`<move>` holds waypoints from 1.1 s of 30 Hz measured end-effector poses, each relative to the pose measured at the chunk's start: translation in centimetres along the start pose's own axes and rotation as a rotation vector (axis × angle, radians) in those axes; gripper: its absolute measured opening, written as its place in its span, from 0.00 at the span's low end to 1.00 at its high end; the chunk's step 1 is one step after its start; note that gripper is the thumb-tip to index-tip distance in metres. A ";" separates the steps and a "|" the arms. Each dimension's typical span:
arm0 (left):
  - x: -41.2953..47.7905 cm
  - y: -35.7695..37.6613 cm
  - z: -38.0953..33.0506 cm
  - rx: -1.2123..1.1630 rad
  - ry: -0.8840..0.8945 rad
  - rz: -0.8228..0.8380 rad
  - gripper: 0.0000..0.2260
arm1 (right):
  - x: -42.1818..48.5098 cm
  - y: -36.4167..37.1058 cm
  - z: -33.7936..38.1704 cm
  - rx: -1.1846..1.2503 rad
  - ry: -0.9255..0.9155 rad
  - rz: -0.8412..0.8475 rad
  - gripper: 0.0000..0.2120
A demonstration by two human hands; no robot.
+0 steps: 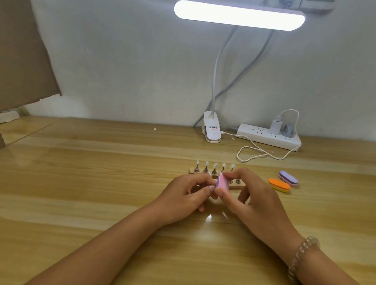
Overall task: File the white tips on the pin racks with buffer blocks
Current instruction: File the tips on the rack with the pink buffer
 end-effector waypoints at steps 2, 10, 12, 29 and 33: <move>0.0 0.0 0.0 -0.008 0.000 -0.002 0.06 | 0.0 -0.2 -0.4 -0.030 0.016 -0.002 0.25; 0.0 -0.2 0.0 -0.021 -0.012 -0.015 0.06 | -0.2 0.1 0.4 0.000 0.006 0.007 0.19; -0.1 -0.3 -0.1 -0.039 -0.008 -0.018 0.06 | -0.2 -0.1 -0.3 0.004 0.042 0.002 0.22; -0.1 -0.3 -0.1 -0.044 -0.022 -0.010 0.06 | -0.4 0.2 0.3 -0.034 0.010 0.035 0.18; 0.0 -0.2 0.0 -0.050 -0.023 -0.006 0.06 | -0.4 0.2 -0.4 0.006 0.058 0.021 0.21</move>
Point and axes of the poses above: each hand's wrist, its own x-axis towards the middle knuckle, its own y-axis out of the palm, z = x × y, the point moved 9 cm from there along x, towards the middle knuckle, and after that the axes turned 15 degrees about -y, right-handed, at the moved point
